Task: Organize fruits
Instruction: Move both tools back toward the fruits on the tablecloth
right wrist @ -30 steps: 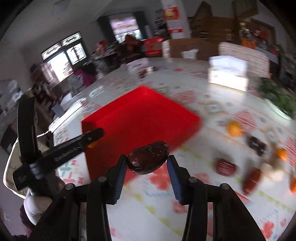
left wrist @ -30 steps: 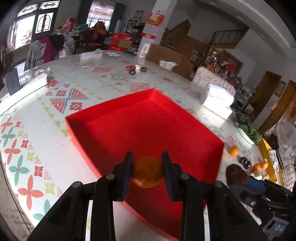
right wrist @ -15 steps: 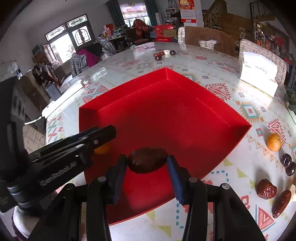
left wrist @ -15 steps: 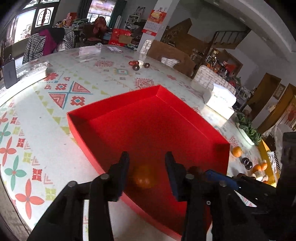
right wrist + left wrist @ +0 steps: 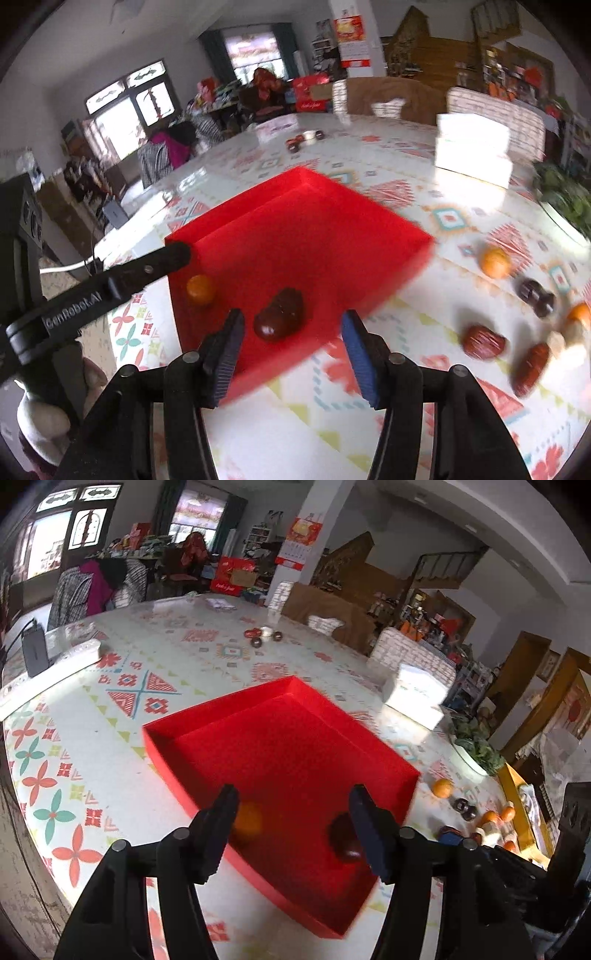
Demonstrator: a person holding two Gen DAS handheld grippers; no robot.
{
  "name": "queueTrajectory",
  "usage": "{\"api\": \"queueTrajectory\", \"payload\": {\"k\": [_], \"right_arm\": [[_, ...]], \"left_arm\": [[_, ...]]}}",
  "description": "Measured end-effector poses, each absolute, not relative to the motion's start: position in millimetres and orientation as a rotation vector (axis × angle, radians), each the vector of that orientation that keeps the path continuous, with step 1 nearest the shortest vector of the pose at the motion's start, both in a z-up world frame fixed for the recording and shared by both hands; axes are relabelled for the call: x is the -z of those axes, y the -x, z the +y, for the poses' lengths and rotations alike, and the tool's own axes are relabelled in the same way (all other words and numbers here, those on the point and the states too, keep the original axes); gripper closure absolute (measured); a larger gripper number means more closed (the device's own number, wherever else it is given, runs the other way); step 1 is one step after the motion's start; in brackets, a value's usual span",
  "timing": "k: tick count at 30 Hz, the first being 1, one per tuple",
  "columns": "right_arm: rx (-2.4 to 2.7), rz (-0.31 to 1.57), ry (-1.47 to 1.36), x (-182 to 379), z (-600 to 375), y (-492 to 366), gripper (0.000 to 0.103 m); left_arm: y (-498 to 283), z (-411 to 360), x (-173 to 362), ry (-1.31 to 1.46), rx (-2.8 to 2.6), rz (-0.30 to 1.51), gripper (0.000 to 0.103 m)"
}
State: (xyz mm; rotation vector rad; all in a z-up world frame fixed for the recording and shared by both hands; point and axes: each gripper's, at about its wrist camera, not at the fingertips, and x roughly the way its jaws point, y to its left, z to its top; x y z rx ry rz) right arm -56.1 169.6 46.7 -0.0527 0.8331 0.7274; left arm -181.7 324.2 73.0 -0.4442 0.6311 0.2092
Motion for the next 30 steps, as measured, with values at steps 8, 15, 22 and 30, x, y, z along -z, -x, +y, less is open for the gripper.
{"api": "queueTrajectory", "payload": {"k": [8, 15, 22, 30], "right_arm": [[-0.538, 0.798, -0.08, -58, 44, 56, 0.044], [-0.268, 0.806, -0.175, -56, -78, 49, 0.044], [-0.159, 0.842, -0.277, -41, -135, 28, 0.044], [-0.105, 0.882, -0.258, -20, -130, -15, 0.044]], "left_arm": [[178, 257, -84, 0.356, -0.08, 0.644, 0.036], [161, 200, -65, 0.311, 0.039, 0.728, 0.035], [155, 158, -60, 0.249, 0.153, 0.739, 0.035], [138, 122, -60, 0.15, 0.229, 0.742, 0.048]]}}
